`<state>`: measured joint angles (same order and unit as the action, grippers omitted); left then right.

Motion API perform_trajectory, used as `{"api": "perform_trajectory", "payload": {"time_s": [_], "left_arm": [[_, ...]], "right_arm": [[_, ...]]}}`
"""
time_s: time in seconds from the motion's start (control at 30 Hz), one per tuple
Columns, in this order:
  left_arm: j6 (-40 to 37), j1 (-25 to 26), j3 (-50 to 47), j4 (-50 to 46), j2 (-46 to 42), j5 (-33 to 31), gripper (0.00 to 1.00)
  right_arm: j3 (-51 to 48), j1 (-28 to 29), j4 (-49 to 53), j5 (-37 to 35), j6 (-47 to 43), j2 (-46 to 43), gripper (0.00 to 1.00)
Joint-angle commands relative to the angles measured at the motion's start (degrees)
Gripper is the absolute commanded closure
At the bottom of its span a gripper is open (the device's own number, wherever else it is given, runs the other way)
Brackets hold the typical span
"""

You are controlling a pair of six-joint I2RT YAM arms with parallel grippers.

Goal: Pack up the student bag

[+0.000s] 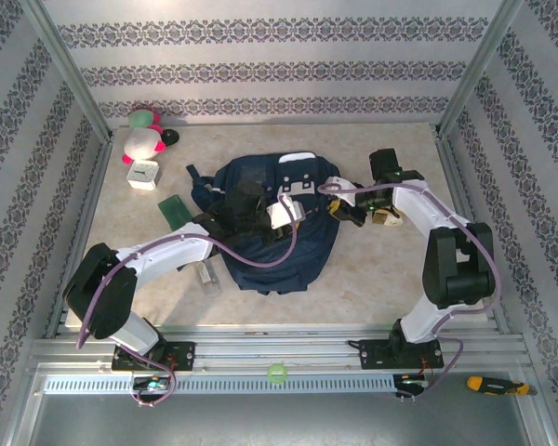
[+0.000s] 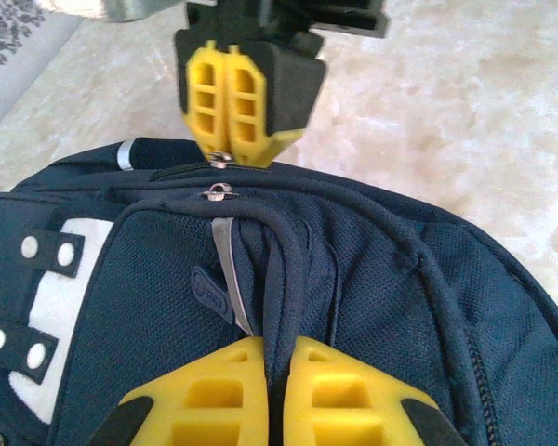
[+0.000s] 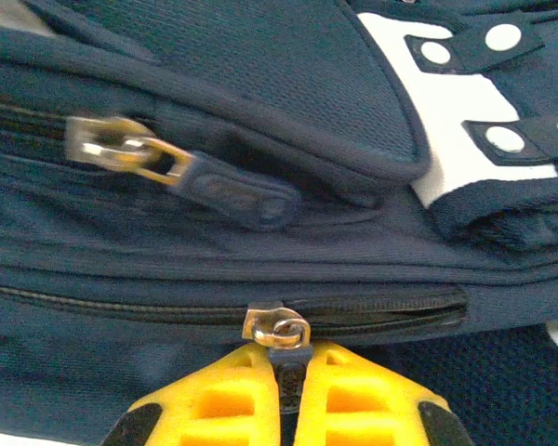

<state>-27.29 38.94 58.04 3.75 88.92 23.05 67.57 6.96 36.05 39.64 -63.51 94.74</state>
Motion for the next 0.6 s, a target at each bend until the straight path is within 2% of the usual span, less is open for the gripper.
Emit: {"api": "perform_trajectory", "payload": {"time_s": [0.0,0.37,0.57], "left_arm": [[2.8,-0.3,2.9,4.2,1.4,-7.3,1.00],[8.4,1.2,6.6,6.2,6.7,-10.6,1.00],[11.2,1.3,5.3,10.3,6.9,-6.5,1.00]], "right_arm": [[-2.0,1.5,0.2,1.5,2.1,-4.1,1.00],[-12.4,7.7,-4.0,-0.2,10.4,-18.0,1.00],[-22.3,9.2,-14.9,0.8,21.7,-23.9,1.00]]}}
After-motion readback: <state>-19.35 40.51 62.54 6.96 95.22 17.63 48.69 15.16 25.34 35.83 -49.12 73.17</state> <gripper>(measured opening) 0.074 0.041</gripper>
